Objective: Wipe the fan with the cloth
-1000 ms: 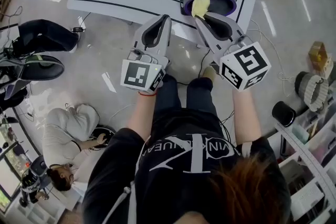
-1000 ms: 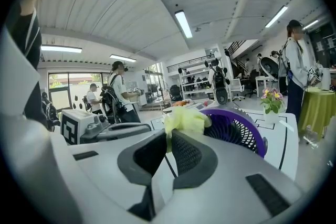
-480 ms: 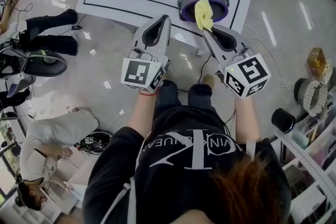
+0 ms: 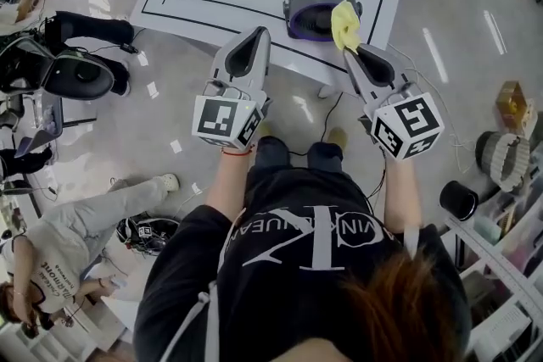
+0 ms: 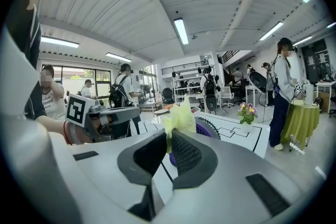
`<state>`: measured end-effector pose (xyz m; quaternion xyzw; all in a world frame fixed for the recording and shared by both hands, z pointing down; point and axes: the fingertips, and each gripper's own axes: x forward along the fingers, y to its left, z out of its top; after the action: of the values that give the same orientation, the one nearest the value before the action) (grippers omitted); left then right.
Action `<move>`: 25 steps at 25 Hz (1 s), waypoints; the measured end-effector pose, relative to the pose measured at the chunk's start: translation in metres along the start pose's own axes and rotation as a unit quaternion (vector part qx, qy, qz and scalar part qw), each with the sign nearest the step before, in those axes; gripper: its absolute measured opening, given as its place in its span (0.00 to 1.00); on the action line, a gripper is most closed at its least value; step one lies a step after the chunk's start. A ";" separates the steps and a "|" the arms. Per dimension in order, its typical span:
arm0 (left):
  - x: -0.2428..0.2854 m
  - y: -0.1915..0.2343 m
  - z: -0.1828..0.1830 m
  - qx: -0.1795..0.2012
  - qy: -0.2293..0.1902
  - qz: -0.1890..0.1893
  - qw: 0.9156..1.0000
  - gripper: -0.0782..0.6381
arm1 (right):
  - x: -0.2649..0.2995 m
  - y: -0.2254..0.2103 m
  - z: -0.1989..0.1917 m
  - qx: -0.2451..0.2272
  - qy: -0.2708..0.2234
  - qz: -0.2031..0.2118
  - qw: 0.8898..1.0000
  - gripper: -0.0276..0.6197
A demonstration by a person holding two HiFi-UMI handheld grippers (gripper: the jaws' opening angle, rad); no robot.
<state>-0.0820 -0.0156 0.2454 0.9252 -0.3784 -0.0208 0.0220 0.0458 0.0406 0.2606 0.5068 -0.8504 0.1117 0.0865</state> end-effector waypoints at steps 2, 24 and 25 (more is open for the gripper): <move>-0.002 0.003 0.003 0.000 0.001 0.006 1.000 0.12 | -0.004 -0.003 0.002 -0.004 -0.001 -0.006 1.000 0.09; -0.015 0.028 0.027 0.005 -0.020 0.056 0.998 0.12 | -0.025 -0.031 0.016 -0.027 -0.015 -0.042 0.999 0.09; -0.015 0.029 0.028 0.005 -0.021 0.057 0.998 0.12 | -0.025 -0.032 0.016 -0.028 -0.015 -0.043 0.999 0.09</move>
<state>-0.1147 -0.0264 0.2197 0.9016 -0.4309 -0.0367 0.0110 0.0849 0.0423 0.2417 0.5420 -0.8318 0.0762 0.0925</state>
